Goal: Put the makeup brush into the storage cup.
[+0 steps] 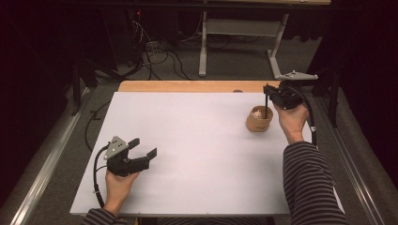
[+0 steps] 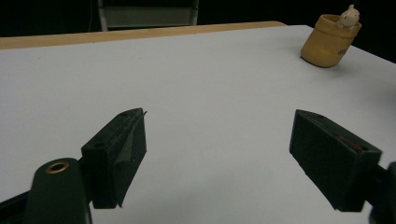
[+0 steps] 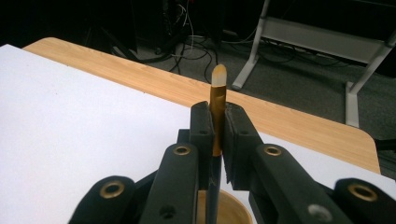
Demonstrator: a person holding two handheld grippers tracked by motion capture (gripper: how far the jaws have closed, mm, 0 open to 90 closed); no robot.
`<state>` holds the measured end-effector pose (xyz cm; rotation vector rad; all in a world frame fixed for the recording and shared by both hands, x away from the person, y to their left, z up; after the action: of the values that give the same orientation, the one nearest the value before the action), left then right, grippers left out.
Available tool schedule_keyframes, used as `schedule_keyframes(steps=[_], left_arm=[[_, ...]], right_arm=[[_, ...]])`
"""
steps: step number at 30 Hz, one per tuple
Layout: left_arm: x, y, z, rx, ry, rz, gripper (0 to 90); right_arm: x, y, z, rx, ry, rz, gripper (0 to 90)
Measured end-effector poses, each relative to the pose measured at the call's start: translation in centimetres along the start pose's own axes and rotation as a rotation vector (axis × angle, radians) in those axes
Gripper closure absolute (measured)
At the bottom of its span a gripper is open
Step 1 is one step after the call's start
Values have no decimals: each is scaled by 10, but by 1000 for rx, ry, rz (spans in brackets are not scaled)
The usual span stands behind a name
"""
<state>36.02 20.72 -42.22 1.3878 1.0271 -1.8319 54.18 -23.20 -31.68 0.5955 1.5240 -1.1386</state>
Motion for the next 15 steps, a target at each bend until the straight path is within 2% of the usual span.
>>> schedule_keyframes(steps=[8, 15], left_arm=[[0, 0, 0, 0, 1, 0, 195], [0, 0, 1, 2, 8, -2, 196]], right_arm=[[5, 3, 0, -1, 15, -27, 855], [7, 5, 0, 4, 8, -45, 855]])
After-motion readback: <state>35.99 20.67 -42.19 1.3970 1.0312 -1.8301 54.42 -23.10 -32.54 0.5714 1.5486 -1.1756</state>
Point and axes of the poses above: each handheld gripper's, and its own axes: y roughly forward along the jaws, x roughly out of its underside, z roughly to its right, the point moved 5 cm from there along y, roughly forward along the jaws, and after that the axes turned 9 degrees about z, right-handed, at the moved point
